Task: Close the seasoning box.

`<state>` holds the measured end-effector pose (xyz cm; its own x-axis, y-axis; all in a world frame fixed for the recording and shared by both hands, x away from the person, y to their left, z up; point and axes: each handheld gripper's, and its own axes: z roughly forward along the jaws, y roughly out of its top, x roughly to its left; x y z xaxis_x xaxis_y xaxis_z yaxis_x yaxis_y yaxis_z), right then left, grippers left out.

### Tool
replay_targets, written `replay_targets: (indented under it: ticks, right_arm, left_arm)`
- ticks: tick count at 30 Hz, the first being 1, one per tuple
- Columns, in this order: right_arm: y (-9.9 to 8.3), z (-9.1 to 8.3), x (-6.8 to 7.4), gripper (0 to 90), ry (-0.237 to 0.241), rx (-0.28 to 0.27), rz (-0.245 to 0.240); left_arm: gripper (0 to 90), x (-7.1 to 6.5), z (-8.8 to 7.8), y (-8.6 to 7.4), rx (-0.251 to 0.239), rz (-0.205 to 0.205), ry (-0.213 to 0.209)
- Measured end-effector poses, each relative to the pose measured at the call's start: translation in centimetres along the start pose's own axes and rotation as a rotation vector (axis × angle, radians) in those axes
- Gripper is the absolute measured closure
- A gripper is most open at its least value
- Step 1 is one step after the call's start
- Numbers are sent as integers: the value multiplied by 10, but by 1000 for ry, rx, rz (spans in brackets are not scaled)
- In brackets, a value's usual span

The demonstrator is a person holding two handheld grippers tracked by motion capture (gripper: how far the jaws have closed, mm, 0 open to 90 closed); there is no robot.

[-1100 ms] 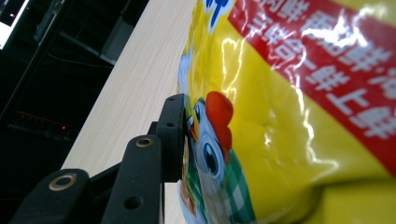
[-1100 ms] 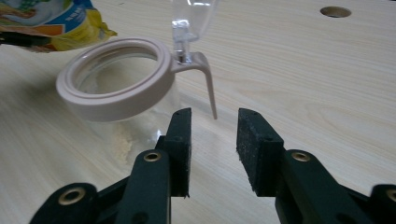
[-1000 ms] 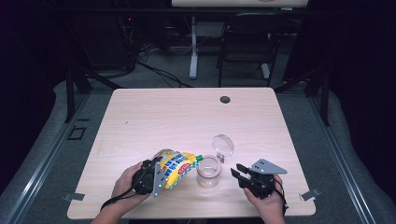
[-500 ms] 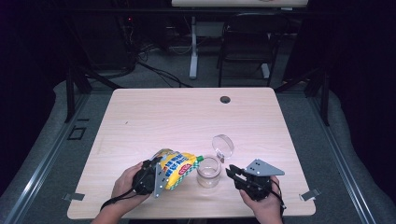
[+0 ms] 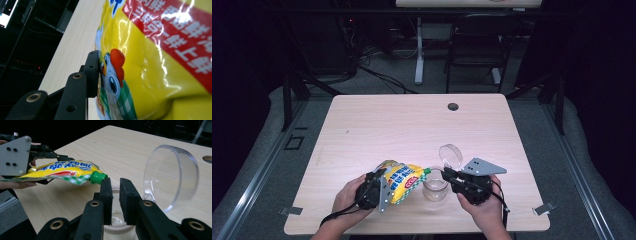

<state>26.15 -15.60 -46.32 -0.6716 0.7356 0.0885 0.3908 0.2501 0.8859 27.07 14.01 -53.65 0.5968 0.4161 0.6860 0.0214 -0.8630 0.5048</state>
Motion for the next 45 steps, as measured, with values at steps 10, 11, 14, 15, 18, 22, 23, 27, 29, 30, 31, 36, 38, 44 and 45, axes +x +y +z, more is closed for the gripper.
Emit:
replay_targets:
  ticks: [10, 11, 14, 15, 18, 22, 23, 27, 29, 30, 31, 36, 38, 44, 45]
  right_arm:
    - [-11, 10, -1, 791, 21, 10, -39]
    - [-12, 10, -2, 784, 24, 1, -36]
    - [-15, 7, -3, 759, 43, 1, -35]
    - [-15, 6, -3, 759, 49, -1, -35]
    - [-18, 6, -1, 760, 54, -1, -39]
    - [-21, 8, 1, 759, 53, 7, -42]
    - [-21, 9, 1, 759, 58, 8, -42]
    - [-23, 12, 3, 755, 59, 11, -45]
    - [-24, 12, 3, 750, 58, 12, -49]
    - [-25, 12, 3, 748, 62, 9, -46]
    - [-25, 13, 4, 745, 68, 6, -42]
    - [-27, 15, 7, 729, 63, 16, -65]
    - [-27, 16, 9, 726, 64, 17, -74]
    - [-27, 16, 13, 707, 65, 18, -95]
    - [-27, 17, 14, 701, 68, 15, -97]
  left_arm:
    - [642, -4, -2, 9, 22, 40, 46]
    - [642, -3, -2, 11, 36, 55, 49]
    - [642, -2, -2, 13, 45, 59, 58]
    - [642, -2, -1, 14, 44, 60, 61]
    - [642, -2, -2, 17, 49, 82, 72]
    - [642, -2, -6, 20, 52, 123, 88]
    - [642, -2, -7, 21, 53, 129, 88]
    - [642, 1, -9, 22, 52, 129, 95]
    - [642, 2, -9, 22, 49, 127, 101]
    - [642, 3, -9, 22, 53, 119, 103]
    - [642, 3, -9, 22, 52, 121, 106]
    - [642, 0, -8, 23, 59, 133, 105]
    - [642, -1, -8, 24, 64, 153, 101]
    - [642, -2, -9, 30, 68, 179, 108]
    - [642, -2, -9, 31, 72, 182, 106]
